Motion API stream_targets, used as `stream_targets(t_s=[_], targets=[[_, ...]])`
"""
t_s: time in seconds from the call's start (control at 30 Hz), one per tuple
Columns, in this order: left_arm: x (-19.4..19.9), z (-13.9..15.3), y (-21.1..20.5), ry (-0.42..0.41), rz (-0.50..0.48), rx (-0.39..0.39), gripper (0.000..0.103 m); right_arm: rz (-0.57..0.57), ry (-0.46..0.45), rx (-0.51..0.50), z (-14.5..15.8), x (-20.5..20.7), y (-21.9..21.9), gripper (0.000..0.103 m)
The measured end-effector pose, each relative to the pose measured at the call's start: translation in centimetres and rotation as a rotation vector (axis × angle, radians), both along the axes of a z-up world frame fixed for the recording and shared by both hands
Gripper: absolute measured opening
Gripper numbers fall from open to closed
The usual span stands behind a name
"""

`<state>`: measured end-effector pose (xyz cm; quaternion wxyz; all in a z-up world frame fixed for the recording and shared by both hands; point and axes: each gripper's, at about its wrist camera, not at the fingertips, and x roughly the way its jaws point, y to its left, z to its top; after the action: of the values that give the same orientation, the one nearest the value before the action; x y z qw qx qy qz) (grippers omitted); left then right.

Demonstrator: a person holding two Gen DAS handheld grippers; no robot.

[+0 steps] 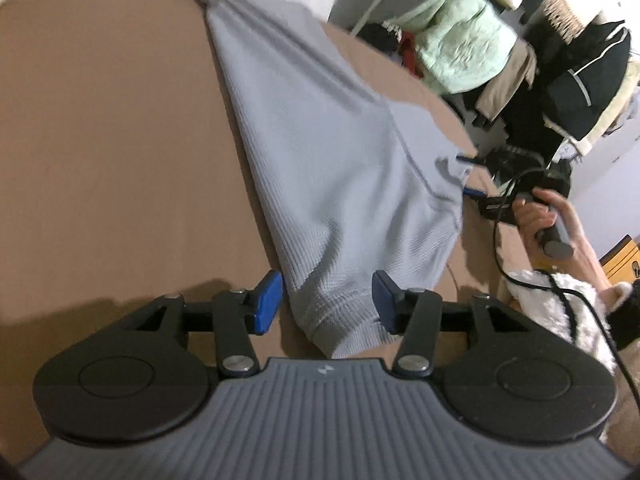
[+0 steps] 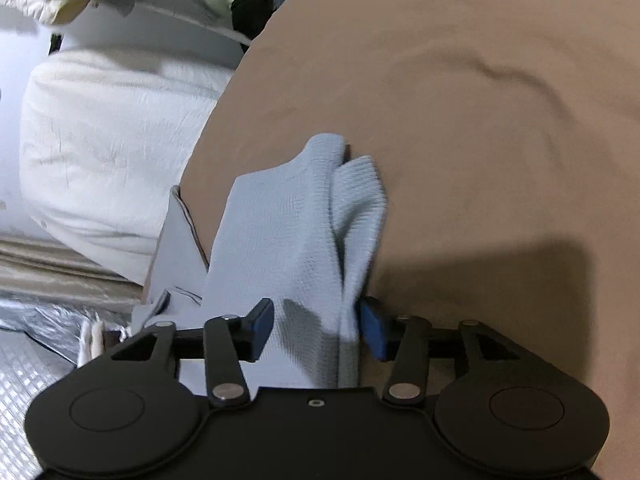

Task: Fold clothes
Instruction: 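Grasp the folded shirt edge with the right tool while the left tool grasps the hem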

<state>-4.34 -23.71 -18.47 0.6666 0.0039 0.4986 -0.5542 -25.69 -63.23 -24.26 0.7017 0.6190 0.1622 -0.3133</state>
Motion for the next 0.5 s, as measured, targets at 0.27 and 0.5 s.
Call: stream_targets(t_s=[0.27,0.5], targets=[[0.5,-4.9,-2.9,0.269,0.117,-0.070,0.010,0.052,-0.010,-0.185,0.2,1.0,-1.2,0.048],[1.0,-2.0,-0.7,0.219,0.219,-0.157,0.007,0.068,0.122,-0.495,5.2,0.5,1.4,0.007]])
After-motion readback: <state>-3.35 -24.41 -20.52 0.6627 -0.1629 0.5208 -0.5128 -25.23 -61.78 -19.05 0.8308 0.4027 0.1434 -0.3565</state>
